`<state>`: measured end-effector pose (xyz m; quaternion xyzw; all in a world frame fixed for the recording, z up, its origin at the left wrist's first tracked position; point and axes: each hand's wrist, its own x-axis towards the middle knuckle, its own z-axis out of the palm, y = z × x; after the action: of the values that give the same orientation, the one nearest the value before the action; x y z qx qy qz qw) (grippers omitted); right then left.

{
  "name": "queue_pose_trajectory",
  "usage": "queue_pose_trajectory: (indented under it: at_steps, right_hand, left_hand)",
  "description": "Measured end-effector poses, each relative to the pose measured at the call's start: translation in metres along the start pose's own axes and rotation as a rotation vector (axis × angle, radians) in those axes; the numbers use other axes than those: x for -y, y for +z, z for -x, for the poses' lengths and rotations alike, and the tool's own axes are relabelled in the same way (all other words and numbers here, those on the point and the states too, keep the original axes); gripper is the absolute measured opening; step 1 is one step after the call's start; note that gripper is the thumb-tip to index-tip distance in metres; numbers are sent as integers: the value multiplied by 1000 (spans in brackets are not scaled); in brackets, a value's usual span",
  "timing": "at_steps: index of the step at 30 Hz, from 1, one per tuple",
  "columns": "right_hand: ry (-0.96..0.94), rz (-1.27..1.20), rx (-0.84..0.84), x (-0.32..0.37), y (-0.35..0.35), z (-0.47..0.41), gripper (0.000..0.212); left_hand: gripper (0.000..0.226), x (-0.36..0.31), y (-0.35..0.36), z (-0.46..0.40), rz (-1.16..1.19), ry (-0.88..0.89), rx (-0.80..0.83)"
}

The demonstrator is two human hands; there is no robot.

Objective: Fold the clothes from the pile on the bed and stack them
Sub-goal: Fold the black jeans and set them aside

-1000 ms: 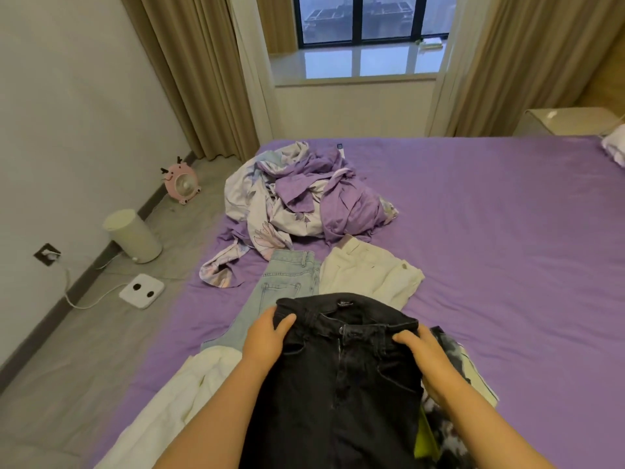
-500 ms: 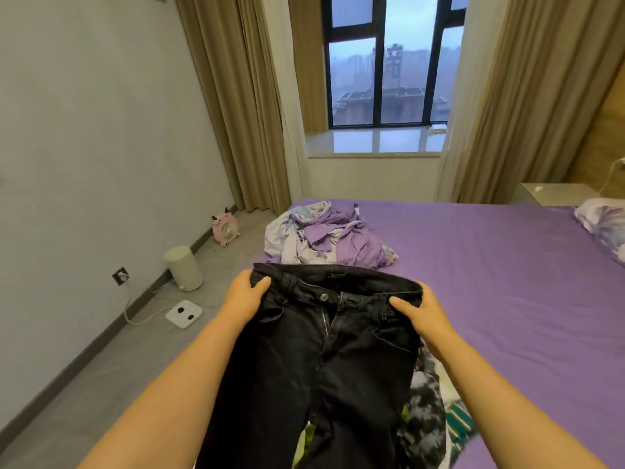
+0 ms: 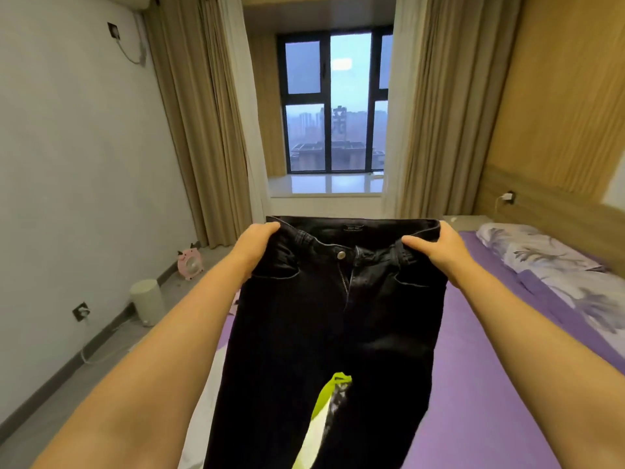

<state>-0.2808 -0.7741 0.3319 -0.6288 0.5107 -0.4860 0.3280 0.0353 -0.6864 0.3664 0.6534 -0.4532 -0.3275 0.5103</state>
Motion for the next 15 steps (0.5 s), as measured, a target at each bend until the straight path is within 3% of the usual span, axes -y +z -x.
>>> queue_pose_trajectory:
  at_steps: [6, 15]
  right_hand:
    - [-85, 197, -191, 43, -99, 37, 47]
    - [-189, 382, -321, 53, -220, 63, 42]
  left_hand:
    - [19, -56, 40, 45, -41, 220, 49]
    - [21, -93, 133, 80, -32, 394, -22]
